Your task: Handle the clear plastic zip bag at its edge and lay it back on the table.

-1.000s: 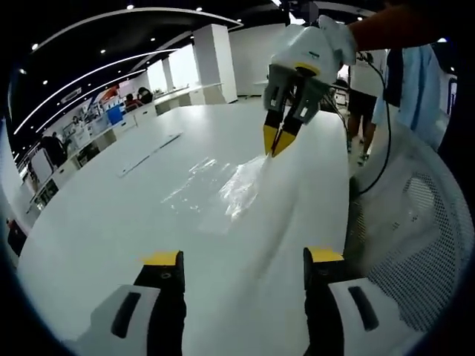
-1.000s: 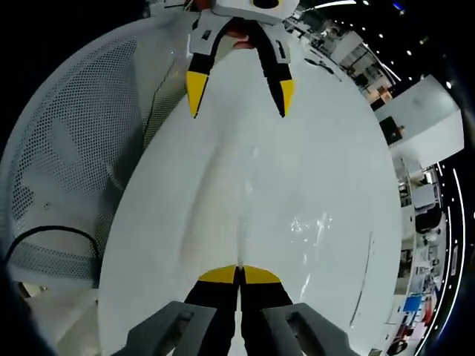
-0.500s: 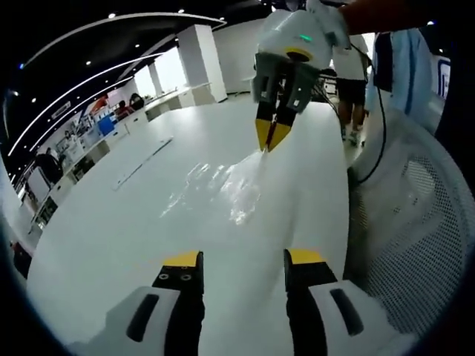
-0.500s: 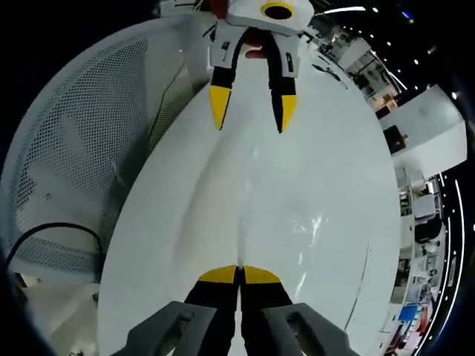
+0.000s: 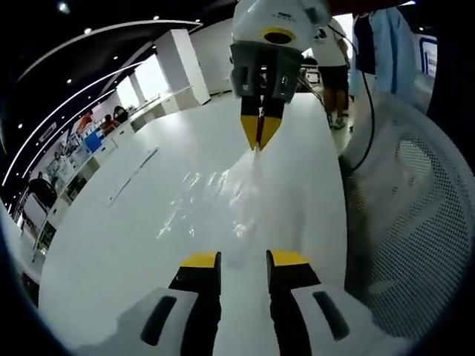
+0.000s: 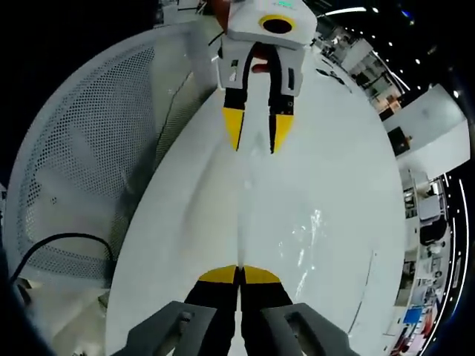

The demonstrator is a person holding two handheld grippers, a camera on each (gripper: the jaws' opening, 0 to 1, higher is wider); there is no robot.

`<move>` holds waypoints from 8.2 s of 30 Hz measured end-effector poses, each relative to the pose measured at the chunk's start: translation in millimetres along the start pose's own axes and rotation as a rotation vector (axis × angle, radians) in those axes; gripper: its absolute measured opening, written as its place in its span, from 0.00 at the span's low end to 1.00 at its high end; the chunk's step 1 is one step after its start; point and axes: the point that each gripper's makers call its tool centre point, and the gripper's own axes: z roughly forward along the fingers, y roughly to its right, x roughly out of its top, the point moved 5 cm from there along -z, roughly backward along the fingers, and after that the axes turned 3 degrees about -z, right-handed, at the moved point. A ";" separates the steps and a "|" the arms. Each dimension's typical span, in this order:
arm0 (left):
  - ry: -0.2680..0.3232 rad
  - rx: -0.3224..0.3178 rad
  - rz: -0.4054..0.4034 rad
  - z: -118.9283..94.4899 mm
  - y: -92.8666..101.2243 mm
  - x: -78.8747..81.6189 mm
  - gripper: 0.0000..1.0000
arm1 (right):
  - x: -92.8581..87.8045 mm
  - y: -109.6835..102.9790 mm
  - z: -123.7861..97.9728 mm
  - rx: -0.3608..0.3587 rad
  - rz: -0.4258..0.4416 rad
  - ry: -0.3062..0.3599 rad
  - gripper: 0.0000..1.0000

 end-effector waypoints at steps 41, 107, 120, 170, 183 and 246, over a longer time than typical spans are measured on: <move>-0.023 -0.076 0.082 3.3 2.1 5.4 0.00 | 6.1 -6.0 0.9 -0.009 0.266 0.098 0.12; -0.015 -0.113 0.147 4.0 5.5 22.6 0.00 | 86.0 18.3 27.5 0.003 0.332 0.233 0.00; -0.005 -0.121 0.153 3.9 5.4 21.2 0.00 | 81.3 18.8 33.8 0.029 0.369 0.194 0.00; -0.043 -0.163 0.083 13.0 16.8 14.9 0.00 | 76.1 7.9 38.6 0.068 0.395 0.187 0.00; -0.063 -0.166 0.045 12.2 16.6 13.4 0.00 | 63.3 1.1 36.2 0.078 0.437 0.152 0.00; -0.094 -0.166 0.042 17.4 12.8 12.4 0.00 | 47.6 -4.4 28.5 0.058 0.515 0.160 0.00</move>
